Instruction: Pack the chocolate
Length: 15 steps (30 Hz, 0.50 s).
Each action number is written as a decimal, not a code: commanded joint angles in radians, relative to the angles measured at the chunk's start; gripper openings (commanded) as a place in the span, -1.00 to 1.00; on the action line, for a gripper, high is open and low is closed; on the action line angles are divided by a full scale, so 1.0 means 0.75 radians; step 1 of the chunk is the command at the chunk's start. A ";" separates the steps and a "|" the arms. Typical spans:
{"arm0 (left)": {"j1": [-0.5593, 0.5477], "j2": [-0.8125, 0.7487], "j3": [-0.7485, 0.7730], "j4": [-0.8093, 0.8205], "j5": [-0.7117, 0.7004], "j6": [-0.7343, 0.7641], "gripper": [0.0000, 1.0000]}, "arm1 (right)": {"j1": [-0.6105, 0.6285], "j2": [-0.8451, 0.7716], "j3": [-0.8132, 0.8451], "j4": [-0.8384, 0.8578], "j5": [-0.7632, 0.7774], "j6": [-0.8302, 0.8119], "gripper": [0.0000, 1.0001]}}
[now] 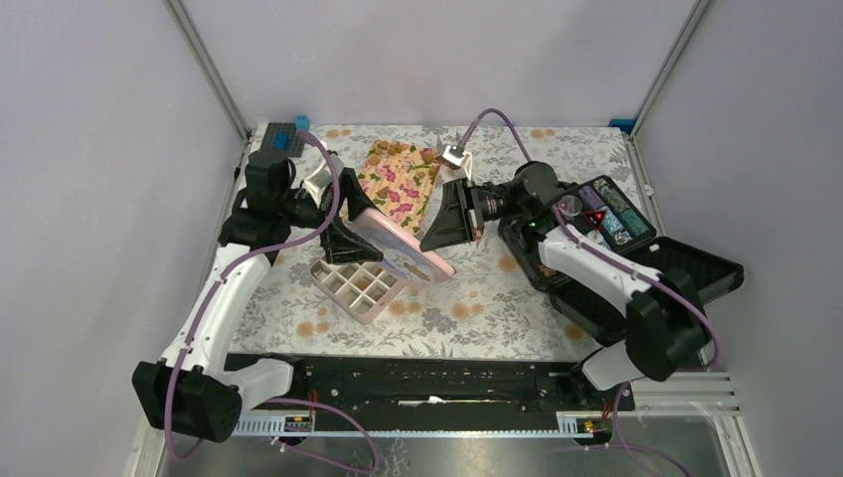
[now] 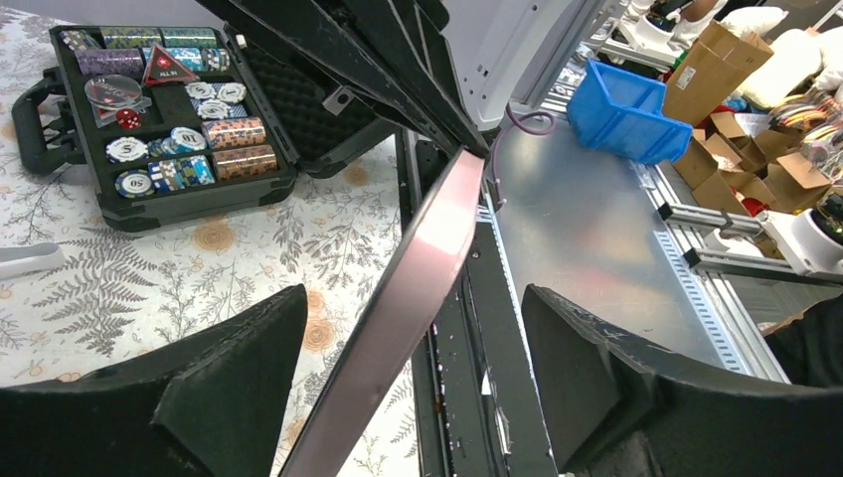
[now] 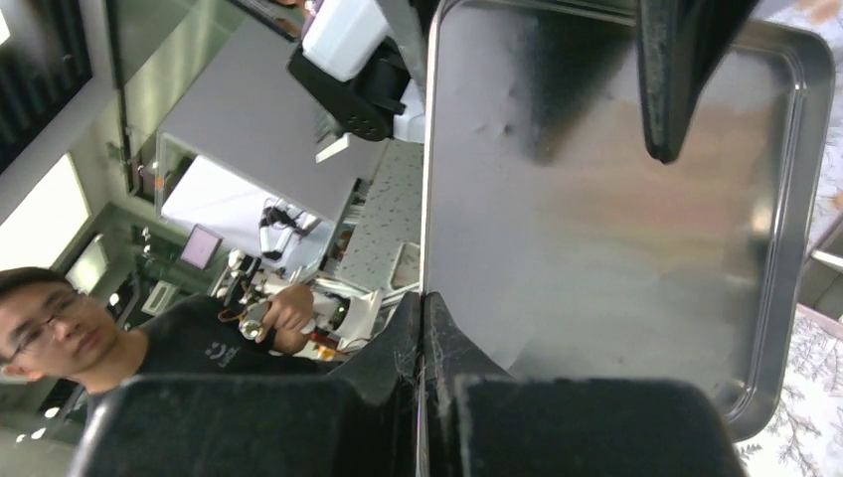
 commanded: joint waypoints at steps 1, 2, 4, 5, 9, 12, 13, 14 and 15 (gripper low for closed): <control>-0.004 -0.008 -0.037 0.236 0.121 -0.058 0.65 | -0.018 0.148 0.007 1.150 -0.066 0.785 -1.00; -0.002 -0.017 -0.073 0.373 0.137 -0.182 0.64 | -0.018 0.173 0.007 1.166 -0.062 0.795 -1.00; -0.003 -0.045 -0.151 0.704 0.149 -0.484 0.62 | -0.021 0.175 0.004 1.168 -0.061 0.762 -1.00; -0.002 -0.058 -0.186 0.851 0.149 -0.605 0.62 | -0.022 0.173 0.009 1.168 -0.061 0.752 -1.00; 0.013 -0.074 -0.255 1.144 0.157 -0.807 0.61 | -0.023 0.159 0.048 1.167 -0.063 0.749 -1.00; 0.020 -0.064 -0.270 1.137 0.164 -0.786 0.53 | -0.030 0.157 0.071 1.167 -0.067 0.767 -1.00; 0.022 -0.058 -0.272 1.137 0.169 -0.784 0.46 | -0.034 0.156 0.072 1.167 -0.065 0.773 -1.00; 0.022 -0.054 -0.272 1.137 0.178 -0.785 0.37 | -0.040 0.155 0.073 1.167 -0.065 0.777 -1.00; 0.023 -0.053 -0.271 1.137 0.180 -0.785 0.31 | -0.044 0.158 0.072 1.166 -0.065 0.781 -1.00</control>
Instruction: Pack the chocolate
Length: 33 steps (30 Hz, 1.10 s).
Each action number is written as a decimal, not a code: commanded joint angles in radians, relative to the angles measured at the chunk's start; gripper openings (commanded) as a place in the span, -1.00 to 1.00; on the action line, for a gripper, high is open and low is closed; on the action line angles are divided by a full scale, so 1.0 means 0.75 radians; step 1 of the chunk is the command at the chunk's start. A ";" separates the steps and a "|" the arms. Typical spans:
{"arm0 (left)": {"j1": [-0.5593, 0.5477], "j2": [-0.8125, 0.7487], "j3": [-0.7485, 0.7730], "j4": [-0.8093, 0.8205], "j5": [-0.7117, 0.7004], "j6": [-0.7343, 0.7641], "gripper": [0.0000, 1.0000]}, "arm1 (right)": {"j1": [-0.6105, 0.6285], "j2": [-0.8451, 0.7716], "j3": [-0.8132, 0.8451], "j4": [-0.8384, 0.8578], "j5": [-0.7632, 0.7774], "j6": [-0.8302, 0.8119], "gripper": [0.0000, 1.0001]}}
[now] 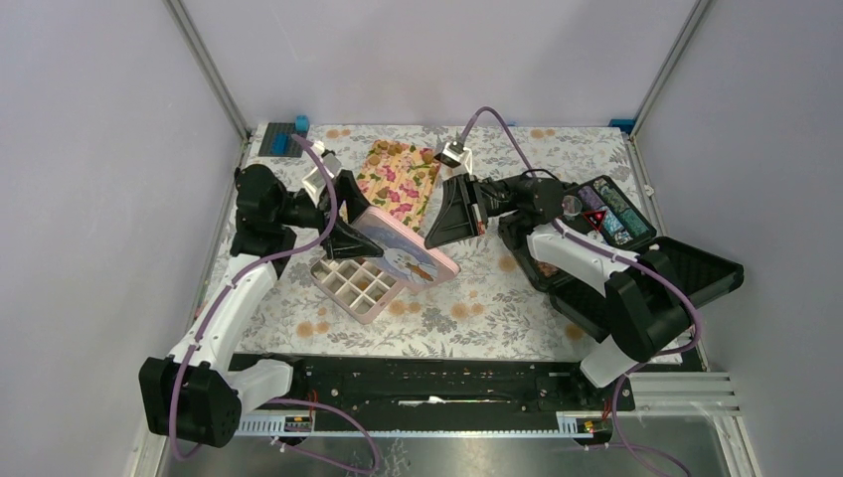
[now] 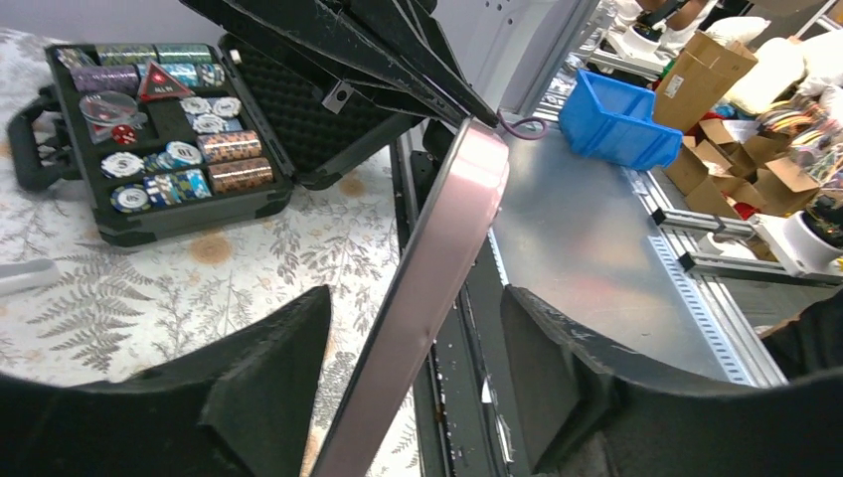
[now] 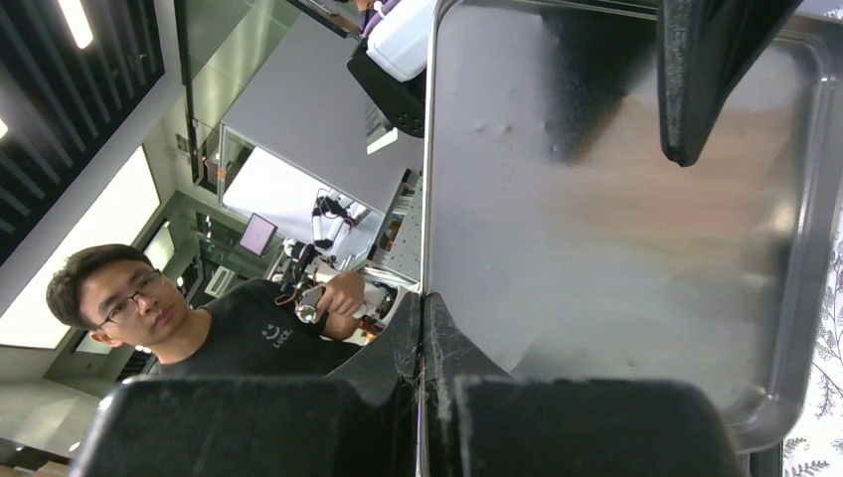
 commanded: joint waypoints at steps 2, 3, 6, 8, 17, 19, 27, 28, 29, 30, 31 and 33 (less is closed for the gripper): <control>0.011 -0.029 -0.008 0.179 0.139 -0.061 0.21 | -0.029 -0.033 0.066 0.305 -0.004 0.060 -1.00; 0.011 -0.033 -0.008 0.176 0.131 -0.056 0.19 | -0.029 -0.023 0.067 0.305 -0.001 0.065 -1.00; 0.016 -0.043 -0.007 0.163 0.124 -0.050 0.13 | -0.029 -0.001 0.072 0.304 0.008 0.075 -1.00; 0.017 -0.051 -0.010 0.149 0.116 -0.042 -0.08 | -0.030 0.018 0.080 0.305 0.014 0.088 -1.00; 0.033 -0.073 -0.026 0.122 0.067 -0.034 -1.00 | -0.048 0.073 0.088 0.301 0.033 0.130 -0.06; 0.040 -0.071 -0.018 0.096 0.056 -0.033 -1.00 | -0.067 0.081 0.092 0.286 0.010 0.141 0.70; 0.076 -0.058 0.064 -0.219 -0.096 -0.003 -1.00 | -0.447 0.060 -0.059 0.062 0.079 0.138 0.99; 0.084 -0.057 0.076 -0.313 -0.126 0.041 -1.00 | -0.504 0.026 -0.109 -0.056 0.112 0.046 0.99; 0.094 -0.056 0.089 -0.428 -0.184 0.108 -1.00 | -0.548 -0.038 -0.147 -0.228 0.143 -0.085 0.99; 0.101 -0.055 0.098 -0.552 -0.219 0.179 -1.00 | -0.587 -0.095 -0.170 -0.516 0.193 -0.298 0.99; 0.110 -0.049 0.102 -0.638 -0.316 0.219 -1.00 | -0.612 -0.167 -0.157 -0.859 0.270 -0.579 0.99; 0.148 -0.022 0.101 -0.721 -0.427 0.189 -1.00 | -0.605 -0.273 -0.001 -1.752 0.632 -1.199 0.99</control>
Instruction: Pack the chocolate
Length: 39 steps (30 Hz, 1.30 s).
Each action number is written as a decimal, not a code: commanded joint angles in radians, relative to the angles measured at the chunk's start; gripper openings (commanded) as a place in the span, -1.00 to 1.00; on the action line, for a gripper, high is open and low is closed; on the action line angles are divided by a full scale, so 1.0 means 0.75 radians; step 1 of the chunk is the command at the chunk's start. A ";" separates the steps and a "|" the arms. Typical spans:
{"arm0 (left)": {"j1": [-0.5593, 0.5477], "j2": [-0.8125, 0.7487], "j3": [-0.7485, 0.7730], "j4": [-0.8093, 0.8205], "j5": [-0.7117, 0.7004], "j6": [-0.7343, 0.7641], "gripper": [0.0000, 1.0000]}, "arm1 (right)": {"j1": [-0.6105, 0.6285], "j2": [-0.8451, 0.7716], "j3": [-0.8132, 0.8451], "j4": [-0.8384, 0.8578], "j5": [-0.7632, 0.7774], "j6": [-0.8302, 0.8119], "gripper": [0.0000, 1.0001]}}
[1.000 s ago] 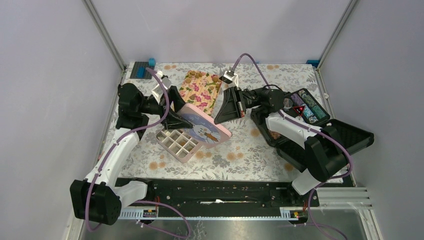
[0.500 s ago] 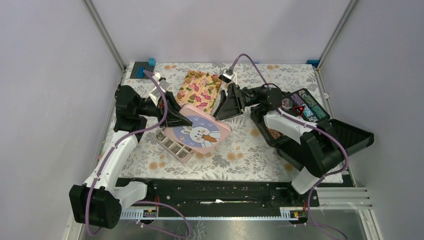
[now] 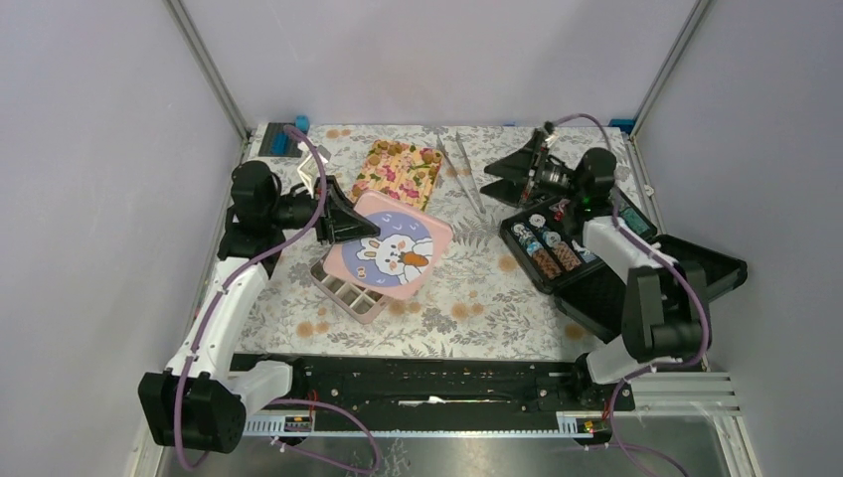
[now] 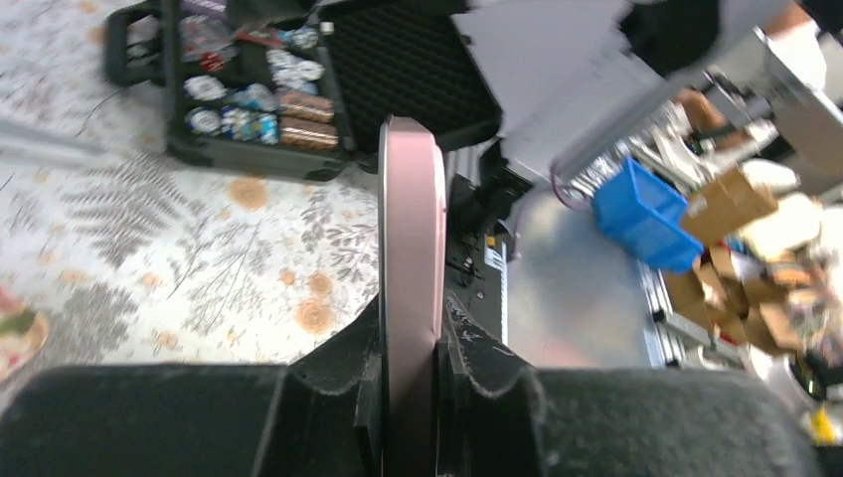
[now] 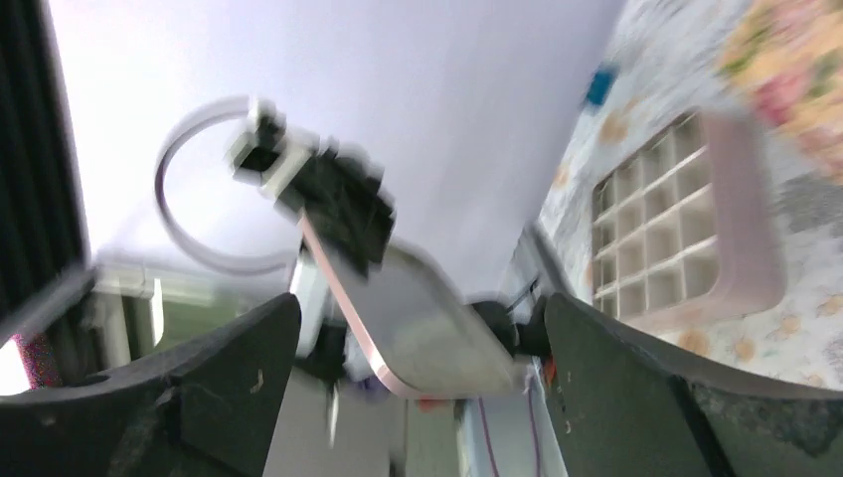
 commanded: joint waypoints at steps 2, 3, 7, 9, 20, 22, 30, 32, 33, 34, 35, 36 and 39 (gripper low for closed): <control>0.101 0.055 0.044 -0.309 -0.308 -0.009 -1.00 | 0.013 -0.303 0.258 -1.689 0.755 -1.240 0.99; 0.123 0.057 0.023 -0.287 -0.350 -0.095 -1.00 | 0.012 -0.322 0.263 -1.726 0.806 -1.266 0.99; 0.236 -0.047 -0.102 -0.265 -0.671 -0.328 -1.00 | 0.017 -0.377 0.217 -1.728 0.897 -1.273 0.99; 0.269 -0.154 -0.166 -0.294 -0.913 -0.435 -1.00 | 0.040 -0.382 0.184 -1.708 0.910 -1.270 0.99; 0.275 -0.826 -0.580 -0.176 -1.623 -0.887 -1.00 | 0.232 -0.286 0.224 -1.758 0.997 -1.354 0.99; 0.275 -0.824 -0.614 -0.140 -1.570 -0.943 -1.00 | 0.246 -0.276 0.223 -1.758 0.995 -1.353 0.99; 0.276 -0.814 -0.777 0.150 -1.448 -1.117 -1.00 | 0.292 -0.270 0.212 -1.751 0.988 -1.348 0.99; 0.276 -0.829 -0.828 0.178 -1.473 -1.137 -1.00 | 0.300 -0.270 0.207 -1.750 0.987 -1.349 0.99; 0.275 -0.840 -0.857 0.199 -1.485 -1.162 -1.00 | 0.303 -0.269 0.206 -1.748 0.984 -1.348 0.99; 0.275 -0.851 -0.890 0.229 -1.494 -1.189 -1.00 | 0.306 -0.268 0.204 -1.747 0.980 -1.347 0.99; 0.276 -0.866 -0.927 0.263 -1.506 -1.218 -1.00 | 0.308 -0.268 0.202 -1.745 0.978 -1.346 0.99; 0.275 -0.880 -0.963 0.304 -1.513 -1.254 -1.00 | 0.309 -0.268 0.199 -1.744 0.974 -1.346 0.99; 0.274 -0.921 -1.065 0.389 -1.537 -1.311 -1.00 | 0.313 -0.265 0.191 -1.735 0.964 -1.342 0.99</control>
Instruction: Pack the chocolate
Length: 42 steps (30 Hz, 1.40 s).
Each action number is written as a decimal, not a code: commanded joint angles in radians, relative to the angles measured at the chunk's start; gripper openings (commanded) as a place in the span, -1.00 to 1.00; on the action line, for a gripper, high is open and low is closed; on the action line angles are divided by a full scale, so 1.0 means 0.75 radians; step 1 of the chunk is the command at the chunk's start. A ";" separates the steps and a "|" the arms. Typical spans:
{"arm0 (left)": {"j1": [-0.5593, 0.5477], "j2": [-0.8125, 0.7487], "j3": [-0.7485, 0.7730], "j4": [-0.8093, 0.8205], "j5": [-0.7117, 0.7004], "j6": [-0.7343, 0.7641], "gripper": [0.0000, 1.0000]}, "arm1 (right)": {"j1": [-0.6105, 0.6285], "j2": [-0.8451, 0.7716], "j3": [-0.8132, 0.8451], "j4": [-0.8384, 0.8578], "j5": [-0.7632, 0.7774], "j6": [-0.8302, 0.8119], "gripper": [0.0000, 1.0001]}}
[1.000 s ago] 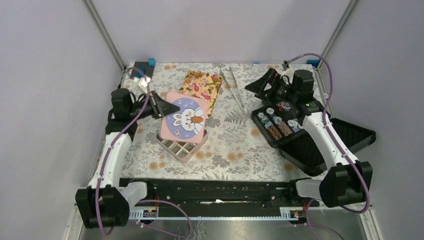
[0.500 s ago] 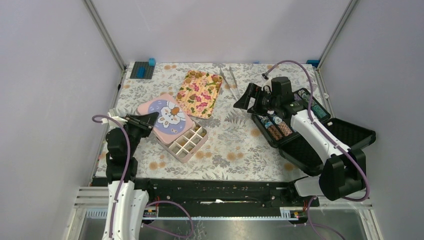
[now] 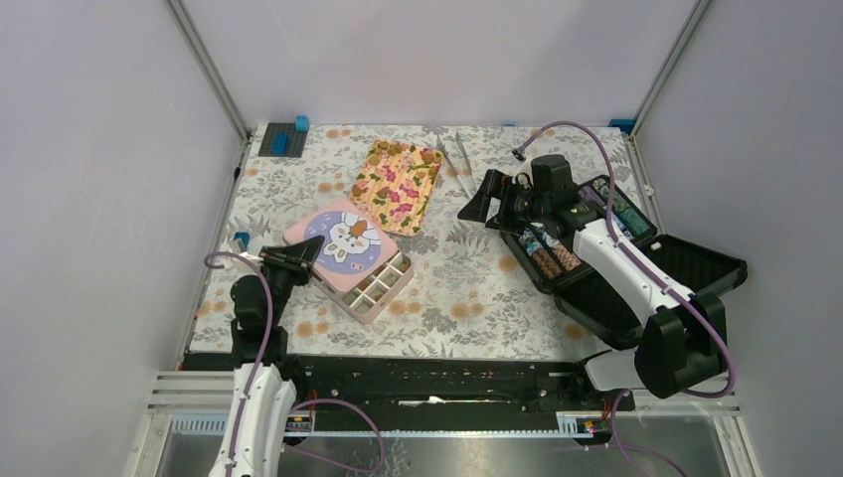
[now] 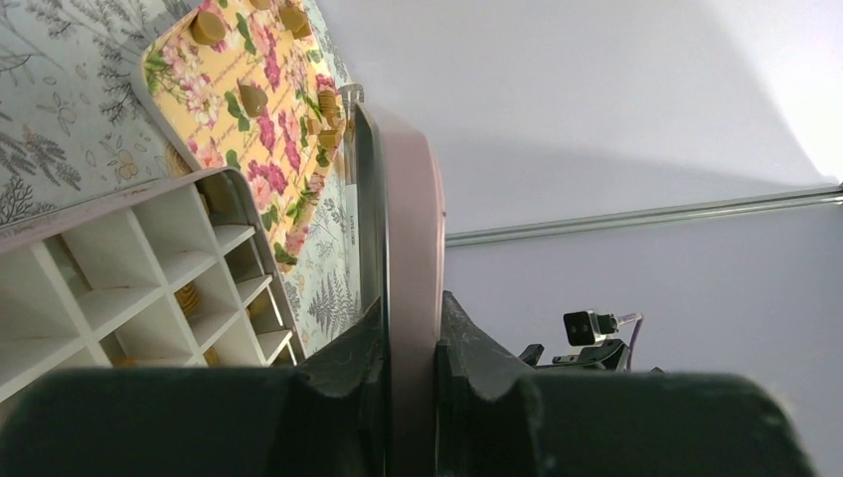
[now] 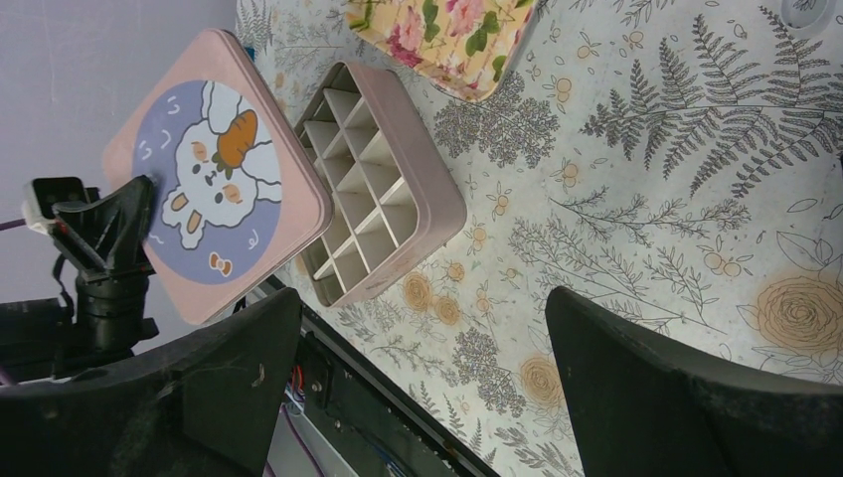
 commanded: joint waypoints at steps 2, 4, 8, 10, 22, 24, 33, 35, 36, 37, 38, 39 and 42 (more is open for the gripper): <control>0.001 -0.071 -0.125 0.258 -0.048 -0.134 -1.00 | 0.016 0.004 -0.011 0.034 -0.022 -0.017 0.99; 0.001 -0.086 -0.146 0.253 -0.045 -0.124 -1.00 | 0.016 0.004 -0.017 0.036 -0.027 -0.018 0.99; 0.002 -0.109 -0.193 0.227 -0.046 -0.126 -1.00 | 0.018 0.005 -0.031 0.040 -0.033 -0.014 0.99; 0.001 -0.117 -0.218 0.220 -0.038 -0.116 -1.00 | 0.019 0.005 -0.037 0.049 -0.039 -0.006 0.99; 0.001 -0.168 -0.350 0.202 -0.027 -0.139 -0.87 | 0.046 -0.020 -0.018 -0.004 0.043 -0.040 0.99; 0.002 -0.169 -0.349 0.172 -0.015 -0.137 -0.82 | 0.059 -0.031 -0.004 -0.034 0.075 -0.063 0.99; 0.001 -0.172 -0.301 -0.076 -0.003 -0.065 -0.63 | 0.070 -0.027 -0.012 -0.032 0.068 -0.057 0.99; 0.001 -0.172 -0.300 -0.100 -0.006 -0.065 -0.59 | 0.073 -0.027 -0.007 -0.032 0.068 -0.054 0.99; 0.002 -0.173 -0.283 -0.116 -0.009 -0.062 -0.54 | 0.076 -0.027 -0.004 -0.033 0.070 -0.055 0.99; 0.002 -0.173 -0.261 -0.133 -0.011 -0.057 -0.45 | 0.078 -0.029 -0.003 -0.032 0.072 -0.053 0.99; 0.000 -0.173 -0.250 -0.159 -0.018 -0.047 -0.38 | 0.080 -0.031 -0.002 -0.032 0.074 -0.052 0.99; 0.002 -0.175 -0.238 -0.184 -0.025 -0.038 -0.32 | 0.080 -0.032 -0.001 -0.032 0.074 -0.052 0.99; 0.000 -0.186 -0.194 -0.291 -0.049 -0.002 -0.08 | 0.084 -0.037 -0.003 -0.036 0.076 -0.050 0.99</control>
